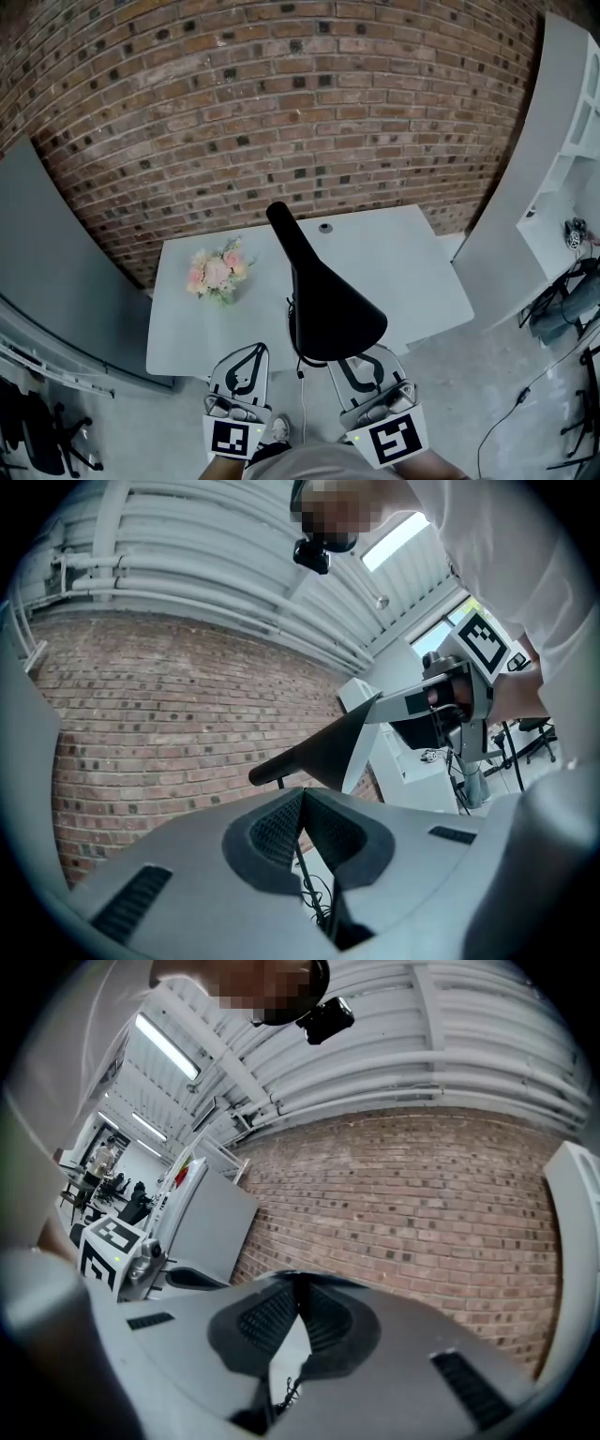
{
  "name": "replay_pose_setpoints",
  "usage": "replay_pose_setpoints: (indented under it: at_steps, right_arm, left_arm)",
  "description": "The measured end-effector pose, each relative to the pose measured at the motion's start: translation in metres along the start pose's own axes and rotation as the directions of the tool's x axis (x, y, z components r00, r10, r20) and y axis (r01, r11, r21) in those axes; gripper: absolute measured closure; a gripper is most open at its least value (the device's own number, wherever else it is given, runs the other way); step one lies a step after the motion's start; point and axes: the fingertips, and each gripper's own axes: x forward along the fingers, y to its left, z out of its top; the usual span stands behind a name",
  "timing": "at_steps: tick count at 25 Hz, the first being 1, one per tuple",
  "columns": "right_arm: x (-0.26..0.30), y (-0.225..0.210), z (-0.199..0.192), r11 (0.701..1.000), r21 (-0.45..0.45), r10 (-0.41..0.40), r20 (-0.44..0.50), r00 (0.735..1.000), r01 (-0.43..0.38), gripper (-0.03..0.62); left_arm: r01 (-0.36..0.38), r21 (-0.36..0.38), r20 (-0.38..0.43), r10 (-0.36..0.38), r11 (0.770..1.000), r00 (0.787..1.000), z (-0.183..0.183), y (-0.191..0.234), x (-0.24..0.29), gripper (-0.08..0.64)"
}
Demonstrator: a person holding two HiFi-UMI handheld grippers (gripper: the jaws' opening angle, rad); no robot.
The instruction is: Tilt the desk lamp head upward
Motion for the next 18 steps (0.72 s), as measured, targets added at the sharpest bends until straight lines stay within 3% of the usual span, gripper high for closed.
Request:
replay_pose_setpoints:
  at_steps: [18]
  right_arm:
    - [-0.016, 0.006, -0.022, 0.999, 0.033, 0.036, -0.010, 0.999, -0.035, 0.575]
  left_arm:
    - [-0.024, -0.045, -0.053, 0.022, 0.999, 0.998, -0.013, -0.020, -0.009, 0.554]
